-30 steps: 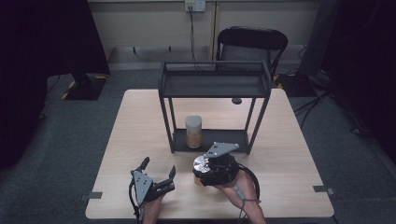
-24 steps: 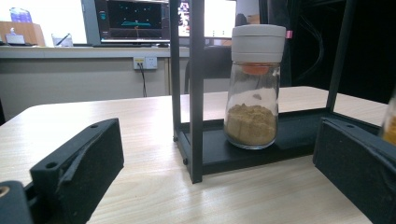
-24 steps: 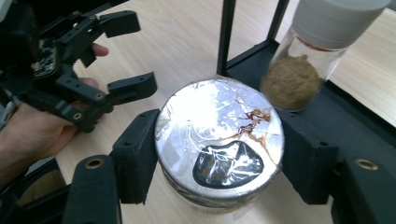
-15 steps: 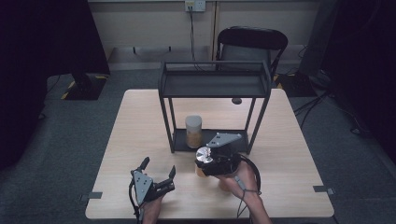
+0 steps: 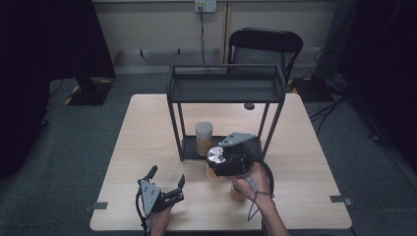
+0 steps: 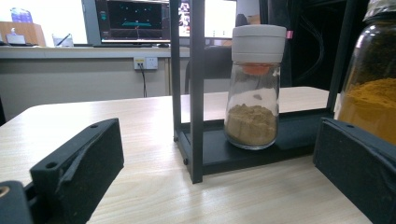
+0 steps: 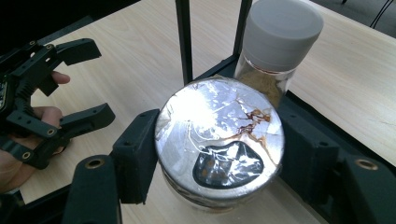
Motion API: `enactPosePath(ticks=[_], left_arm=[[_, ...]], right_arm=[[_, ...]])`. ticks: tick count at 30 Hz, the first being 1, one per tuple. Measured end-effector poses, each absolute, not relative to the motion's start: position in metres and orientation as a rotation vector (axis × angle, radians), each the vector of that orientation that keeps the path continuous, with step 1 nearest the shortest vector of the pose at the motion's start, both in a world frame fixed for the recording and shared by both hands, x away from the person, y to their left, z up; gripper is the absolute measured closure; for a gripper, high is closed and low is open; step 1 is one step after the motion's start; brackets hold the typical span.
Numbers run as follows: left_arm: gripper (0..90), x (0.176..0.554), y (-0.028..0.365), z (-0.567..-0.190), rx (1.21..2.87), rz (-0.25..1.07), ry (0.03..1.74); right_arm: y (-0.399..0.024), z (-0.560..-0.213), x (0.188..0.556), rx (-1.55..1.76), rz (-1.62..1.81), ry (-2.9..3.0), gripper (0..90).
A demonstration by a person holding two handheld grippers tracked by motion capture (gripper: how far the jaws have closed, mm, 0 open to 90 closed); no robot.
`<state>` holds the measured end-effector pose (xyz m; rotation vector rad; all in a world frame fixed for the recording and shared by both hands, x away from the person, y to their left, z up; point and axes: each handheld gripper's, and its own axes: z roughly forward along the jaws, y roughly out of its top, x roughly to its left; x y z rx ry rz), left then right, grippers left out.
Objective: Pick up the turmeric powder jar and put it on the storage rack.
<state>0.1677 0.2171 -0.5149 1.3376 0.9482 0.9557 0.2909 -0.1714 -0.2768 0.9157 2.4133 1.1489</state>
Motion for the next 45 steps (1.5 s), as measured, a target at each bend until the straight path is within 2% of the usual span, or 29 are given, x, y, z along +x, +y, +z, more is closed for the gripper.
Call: enactPosePath(ticks=[23, 45], left_arm=[[1.2, 0.168, 0.217, -0.515, 1.340, 0.958, 0.945], [1.2, 0.168, 0.217, -0.515, 1.340, 0.958, 0.944]], right_arm=[[-0.174, -0.274, 0.322, 0.972, 1.119, 2.382, 34.7], [-0.176, -0.288, 0.345, 0.999, 1.119, 2.350, 34.7]])
